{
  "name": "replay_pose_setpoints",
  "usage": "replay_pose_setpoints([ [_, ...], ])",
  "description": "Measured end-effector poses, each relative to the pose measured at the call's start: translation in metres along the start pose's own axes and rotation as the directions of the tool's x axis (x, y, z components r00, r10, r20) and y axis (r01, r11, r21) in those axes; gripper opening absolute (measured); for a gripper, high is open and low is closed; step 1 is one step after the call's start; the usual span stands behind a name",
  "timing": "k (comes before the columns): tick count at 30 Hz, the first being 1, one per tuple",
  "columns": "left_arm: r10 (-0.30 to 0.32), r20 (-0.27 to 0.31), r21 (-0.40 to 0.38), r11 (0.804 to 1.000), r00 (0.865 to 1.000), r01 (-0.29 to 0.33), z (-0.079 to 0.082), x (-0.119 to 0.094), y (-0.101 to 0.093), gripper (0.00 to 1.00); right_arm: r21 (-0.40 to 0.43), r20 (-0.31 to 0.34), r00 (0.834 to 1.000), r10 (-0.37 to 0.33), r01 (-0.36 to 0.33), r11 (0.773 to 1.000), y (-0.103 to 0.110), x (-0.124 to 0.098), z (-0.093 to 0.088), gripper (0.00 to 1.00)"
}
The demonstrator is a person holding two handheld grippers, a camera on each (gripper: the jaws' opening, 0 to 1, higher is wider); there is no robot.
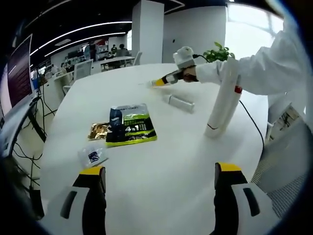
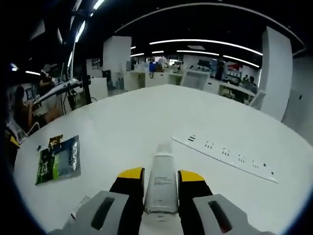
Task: Arrange the skincare products in the storage area until every visible bottle or jar stands upright without overlapping.
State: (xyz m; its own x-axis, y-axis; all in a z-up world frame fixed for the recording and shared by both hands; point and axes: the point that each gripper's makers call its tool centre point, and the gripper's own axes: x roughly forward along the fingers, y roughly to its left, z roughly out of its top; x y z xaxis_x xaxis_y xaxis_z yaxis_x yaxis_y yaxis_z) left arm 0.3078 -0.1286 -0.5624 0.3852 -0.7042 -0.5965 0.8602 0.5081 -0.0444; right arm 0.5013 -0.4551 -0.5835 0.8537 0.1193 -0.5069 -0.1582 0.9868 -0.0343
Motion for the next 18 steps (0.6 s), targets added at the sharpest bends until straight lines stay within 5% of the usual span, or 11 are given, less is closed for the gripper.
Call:
replay_pose_setpoints([
  [8, -0.002, 0.009, 0.011, 1.000, 1.000, 0.002, 0.005, -0.001, -0.003, 0.87, -0.011, -0.165, 0.986, 0.023, -0.025, 1.000, 0.003, -0.016, -0.027, 0.18],
  [11, -0.008, 0.014, 0.017, 1.000, 1.000, 0.008, 0.007, -0.001, -0.004, 0.86, -0.097, -0.281, 0.960, 0.019, -0.048, 0.994, 0.004, -0.026, -0.038, 0.18],
  [15, -0.014, 0.018, 0.026, 1.000, 1.000, 0.014, 0.008, -0.002, -0.006, 0.86, -0.104, -0.345, 0.938, 0.040, -0.080, 0.991, 0.009, -0.035, -0.038, 0.18],
  [18, -0.016, 0.021, 0.031, 0.999, 1.000, 0.015, 0.009, -0.003, -0.005, 0.86, -0.177, -0.424, 0.905, 0.024, -0.109, 0.978, 0.009, -0.045, -0.042, 0.18],
])
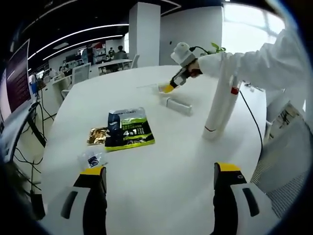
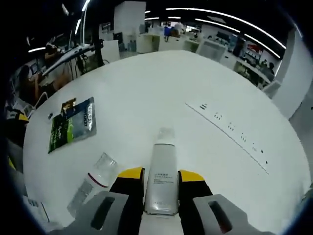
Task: Arrange the skincare products in the storage area until every visible bottle or jar stands upright without overlapping.
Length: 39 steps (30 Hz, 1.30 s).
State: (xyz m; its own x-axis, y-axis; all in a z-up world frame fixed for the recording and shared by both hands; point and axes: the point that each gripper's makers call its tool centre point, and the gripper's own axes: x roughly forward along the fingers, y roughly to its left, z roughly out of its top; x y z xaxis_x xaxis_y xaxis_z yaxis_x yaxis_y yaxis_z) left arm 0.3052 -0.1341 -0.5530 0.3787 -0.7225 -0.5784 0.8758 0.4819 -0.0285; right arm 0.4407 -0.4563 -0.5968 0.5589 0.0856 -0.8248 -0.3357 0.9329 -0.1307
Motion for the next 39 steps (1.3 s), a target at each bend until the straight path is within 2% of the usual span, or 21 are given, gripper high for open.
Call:
replay_pose_setpoints([
  [4, 0.000, 0.009, 0.002, 1.000, 1.000, 0.000, 0.002, -0.001, 0.001, 0.86, -0.111, -0.096, 0.995, 0.000, -0.011, 0.994, 0.008, -0.008, -0.009, 0.18],
  [7, -0.002, 0.010, 0.007, 1.000, 1.000, 0.002, 0.003, -0.001, 0.000, 0.86, -0.205, -0.115, 0.993, -0.027, 0.003, 0.979, 0.009, -0.014, -0.008, 0.18],
  [10, -0.003, 0.012, 0.008, 1.000, 1.000, 0.003, 0.003, -0.001, 0.000, 0.86, -0.340, -0.127, 0.989, -0.077, 0.030, 0.940, 0.009, -0.019, -0.007, 0.17],
  [12, -0.002, 0.014, 0.010, 1.000, 1.000, 0.002, 0.003, -0.001, 0.000, 0.85, -0.511, -0.137, 0.980, -0.143, 0.054, 0.858, 0.011, -0.027, -0.005, 0.17],
  [13, -0.002, 0.015, 0.010, 1.000, 1.000, 0.002, 0.003, -0.001, 0.000, 0.85, -0.600, -0.125, 0.974, -0.188, 0.077, 0.797, 0.009, -0.030, -0.002, 0.17],
  [15, -0.004, 0.018, 0.011, 1.000, 1.000, 0.004, 0.004, -0.002, 0.000, 0.85, -0.772, -0.100, 0.956, -0.277, 0.101, 0.628, 0.007, -0.038, 0.003, 0.17],
  [20, -0.011, 0.018, 0.021, 1.000, 1.000, 0.011, 0.005, -0.002, -0.003, 0.85, -0.826, -0.093, 0.952, -0.292, 0.090, 0.556, 0.017, -0.053, 0.003, 0.16],
  [21, -0.011, 0.019, 0.021, 1.000, 1.000, 0.010, 0.006, -0.003, -0.004, 0.85, -0.862, -0.065, 0.947, -0.315, 0.106, 0.496, 0.019, -0.059, 0.009, 0.00],
  [22, -0.010, 0.020, 0.021, 1.000, 1.000, 0.010, 0.006, -0.003, -0.004, 0.85, -0.872, -0.053, 0.946, -0.319, 0.111, 0.477, 0.017, -0.061, 0.013, 0.00],
  [23, -0.010, 0.022, 0.020, 1.000, 1.000, 0.009, 0.007, -0.003, -0.004, 0.85, -0.897, -0.045, 0.954, -0.295, 0.091, 0.433, 0.022, -0.060, 0.017, 0.00],
  [24, -0.010, 0.026, 0.020, 1.000, 1.000, 0.009, 0.008, -0.003, -0.004, 0.85, -0.885, -0.066, 0.956, -0.284, 0.076, 0.460, 0.021, -0.062, 0.014, 0.00],
  [25, -0.010, 0.028, 0.020, 1.000, 1.000, 0.009, 0.008, -0.004, -0.004, 0.85, -0.859, -0.061, 0.971, -0.229, 0.066, 0.508, 0.027, -0.059, 0.016, 0.00],
  [26, -0.011, 0.033, 0.021, 1.000, 0.999, 0.010, 0.010, -0.004, -0.005, 0.85, -0.810, -0.078, 0.977, -0.201, 0.055, 0.584, 0.028, -0.062, 0.014, 0.00],
  [27, -0.012, 0.035, 0.022, 1.000, 0.999, 0.011, 0.011, -0.004, -0.006, 0.85, -0.807, -0.073, 0.978, -0.193, 0.056, 0.587, 0.028, -0.063, 0.016, 0.00],
  [28, -0.015, 0.037, 0.024, 1.000, 0.999, 0.015, 0.011, -0.004, -0.008, 0.85, -0.768, -0.070, 0.973, -0.219, 0.087, 0.634, 0.021, -0.068, 0.012, 0.00],
  [29, -0.017, 0.037, 0.026, 1.000, 0.999, 0.016, 0.012, -0.004, -0.009, 0.85, -0.743, -0.072, 0.973, -0.218, 0.093, 0.663, 0.017, -0.070, 0.013, 0.00],
  [30, -0.018, 0.036, 0.028, 0.999, 0.999, 0.017, 0.012, -0.004, -0.009, 0.85, -0.713, -0.015, 0.970, -0.242, 0.159, 0.683, 0.012, -0.077, 0.021, 0.00],
  [33, -0.025, 0.039, 0.033, 0.999, 0.999, 0.024, 0.012, -0.004, -0.010, 0.85, -0.599, 0.014, 0.977, -0.213, 0.179, 0.781, 0.012, -0.094, 0.017, 0.00],
  [34, -0.026, 0.040, 0.033, 0.999, 0.999, 0.025, 0.013, -0.004, -0.010, 0.85, -0.576, -0.022, 0.990, -0.141, 0.103, 0.811, 0.011, -0.082, 0.011, 0.00],
  [35, -0.027, 0.038, 0.036, 0.999, 0.999, 0.026, 0.012, -0.004, -0.011, 0.85, -0.535, -0.022, 0.988, -0.151, 0.116, 0.837, 0.000, -0.081, 0.008, 0.00],
  [39, -0.031, 0.042, 0.034, 0.999, 0.999, 0.029, 0.013, -0.004, -0.011, 0.85, -0.429, 0.016, 0.991, -0.136, 0.130, 0.894, -0.028, -0.088, 0.004, 0.00],
])
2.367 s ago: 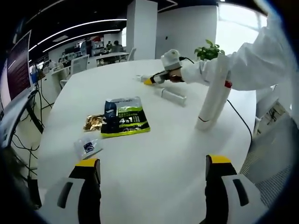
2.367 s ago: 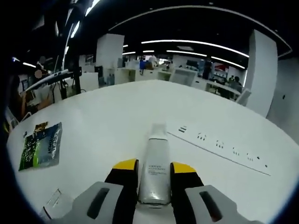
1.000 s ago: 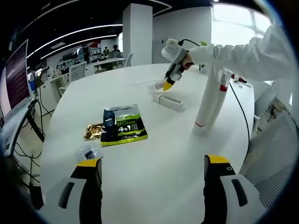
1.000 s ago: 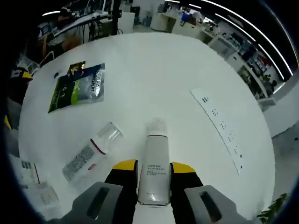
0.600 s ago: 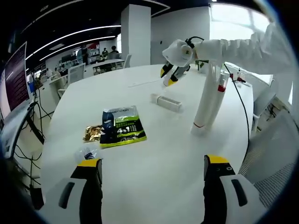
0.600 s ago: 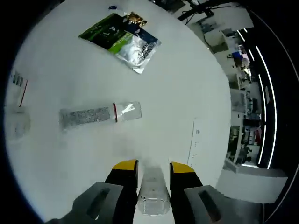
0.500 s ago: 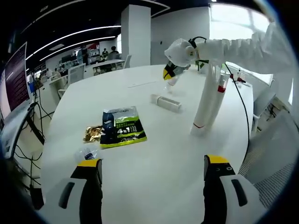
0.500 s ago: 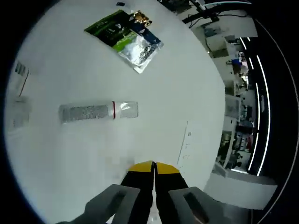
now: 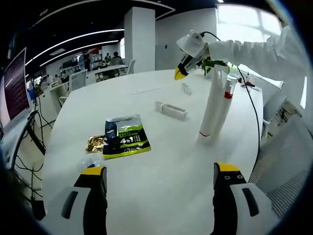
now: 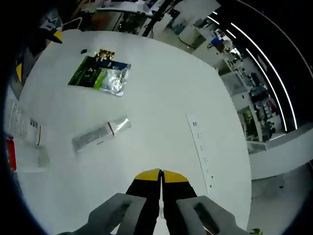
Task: Arrange the skincare products in the storage area until every visible bottle or jar stands upright without overlapping.
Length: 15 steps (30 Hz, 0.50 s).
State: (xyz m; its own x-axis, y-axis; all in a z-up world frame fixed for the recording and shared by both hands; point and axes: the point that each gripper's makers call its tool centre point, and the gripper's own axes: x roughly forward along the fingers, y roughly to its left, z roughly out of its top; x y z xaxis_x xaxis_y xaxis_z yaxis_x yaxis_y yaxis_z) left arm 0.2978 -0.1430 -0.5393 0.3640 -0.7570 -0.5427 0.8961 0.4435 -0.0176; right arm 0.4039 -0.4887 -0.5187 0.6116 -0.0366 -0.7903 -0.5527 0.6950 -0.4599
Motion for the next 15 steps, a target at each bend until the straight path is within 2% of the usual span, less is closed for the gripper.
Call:
replay_pose_setpoints([
  [2, 0.000, -0.004, 0.003, 1.000, 1.000, 0.000, -0.001, 0.000, 0.000, 0.85, 0.045, 0.029, 1.000, 0.001, -0.002, 0.999, -0.010, -0.001, -0.005, 0.00],
  [4, 0.001, -0.006, 0.003, 1.000, 1.000, -0.001, -0.001, 0.000, 0.000, 0.85, 0.123, 0.020, 1.000, -0.009, 0.006, 0.992, -0.019, -0.005, -0.022, 0.00],
  [7, 0.004, -0.006, -0.001, 1.000, 1.000, -0.004, -0.001, 0.000, 0.000, 0.85, 0.213, 0.031, 0.999, -0.042, 0.034, 0.977, -0.029, -0.010, -0.030, 0.00],
  [10, 0.007, -0.012, -0.003, 1.000, 1.000, -0.007, -0.002, 0.000, 0.002, 0.85, 0.312, -0.002, 0.998, -0.061, 0.059, 0.948, -0.045, -0.006, -0.050, 0.07],
  [13, 0.008, -0.018, -0.005, 1.000, 1.000, -0.008, -0.005, 0.001, 0.005, 0.85, 0.387, -0.050, 0.996, -0.075, 0.088, 0.918, -0.048, -0.006, -0.069, 0.15],
  [15, 0.009, -0.022, -0.005, 1.000, 1.000, -0.010, -0.007, 0.001, 0.006, 0.85, 0.467, -0.058, 0.997, -0.060, 0.080, 0.880, -0.049, -0.001, -0.080, 0.20],
])
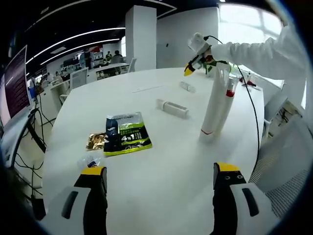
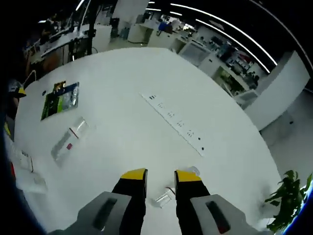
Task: Arrange the skincare products in the storage area until every visible bottle or jar stands upright without overlapping.
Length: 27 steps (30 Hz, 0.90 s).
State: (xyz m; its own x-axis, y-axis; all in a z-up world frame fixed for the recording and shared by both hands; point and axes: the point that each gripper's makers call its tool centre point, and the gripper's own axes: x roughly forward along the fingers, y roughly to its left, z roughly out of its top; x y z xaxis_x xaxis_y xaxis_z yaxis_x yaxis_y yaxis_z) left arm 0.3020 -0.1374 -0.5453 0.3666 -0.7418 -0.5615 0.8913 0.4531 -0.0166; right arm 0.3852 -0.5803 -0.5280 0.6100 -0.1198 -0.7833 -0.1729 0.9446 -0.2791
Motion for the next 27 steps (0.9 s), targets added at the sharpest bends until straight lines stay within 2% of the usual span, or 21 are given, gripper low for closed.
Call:
replay_pose_setpoints([
  [2, 0.002, -0.003, -0.002, 1.000, 1.000, -0.002, -0.001, 0.000, 0.001, 0.85, 0.066, -0.024, 1.000, -0.008, 0.010, 0.998, -0.005, 0.004, -0.012, 0.24],
  [5, 0.005, -0.009, -0.005, 1.000, 1.000, -0.005, -0.002, 0.000, 0.002, 0.85, 0.124, -0.084, 0.996, -0.021, 0.031, 0.992, -0.008, 0.009, -0.032, 0.30],
  [7, 0.005, -0.014, -0.006, 1.000, 1.000, -0.005, -0.004, 0.001, 0.002, 0.85, 0.154, -0.108, 0.994, -0.021, 0.037, 0.987, -0.018, 0.020, -0.039, 0.35],
  [10, 0.002, -0.017, -0.007, 1.000, 1.000, -0.002, -0.005, 0.001, 0.001, 0.85, 0.252, -0.119, 0.993, -0.005, 0.035, 0.967, -0.013, 0.025, -0.048, 0.37],
  [11, 0.000, -0.018, -0.007, 1.000, 1.000, 0.000, -0.005, 0.002, 0.001, 0.86, 0.274, -0.124, 0.992, -0.007, 0.041, 0.961, -0.022, 0.031, -0.050, 0.36],
  [15, -0.015, -0.020, -0.010, 1.000, 1.000, 0.015, -0.006, 0.003, -0.003, 0.87, 0.313, -0.172, 0.985, 0.000, 0.055, 0.948, -0.024, 0.041, -0.061, 0.39],
  [17, -0.016, -0.025, -0.009, 1.000, 1.000, 0.016, -0.008, 0.003, -0.003, 0.88, 0.364, -0.174, 0.985, 0.009, 0.056, 0.930, -0.025, 0.046, -0.061, 0.42],
  [19, -0.012, -0.032, -0.011, 1.000, 0.999, 0.011, -0.010, 0.004, -0.002, 0.87, 0.406, -0.164, 0.986, 0.021, 0.048, 0.913, -0.024, 0.051, -0.059, 0.41],
  [21, -0.008, -0.036, -0.015, 1.000, 0.999, 0.007, -0.011, 0.004, -0.001, 0.87, 0.399, -0.183, 0.983, 0.012, 0.063, 0.915, -0.025, 0.055, -0.060, 0.40],
  [23, -0.008, -0.037, -0.017, 1.000, 0.999, 0.008, -0.011, 0.005, -0.001, 0.87, 0.356, -0.249, 0.969, -0.003, 0.094, 0.930, -0.030, 0.060, -0.068, 0.38],
  [27, -0.011, -0.050, -0.017, 1.000, 0.999, 0.011, -0.014, 0.005, -0.001, 0.87, 0.398, -0.269, 0.963, 0.033, 0.080, 0.914, -0.035, 0.075, -0.067, 0.36],
])
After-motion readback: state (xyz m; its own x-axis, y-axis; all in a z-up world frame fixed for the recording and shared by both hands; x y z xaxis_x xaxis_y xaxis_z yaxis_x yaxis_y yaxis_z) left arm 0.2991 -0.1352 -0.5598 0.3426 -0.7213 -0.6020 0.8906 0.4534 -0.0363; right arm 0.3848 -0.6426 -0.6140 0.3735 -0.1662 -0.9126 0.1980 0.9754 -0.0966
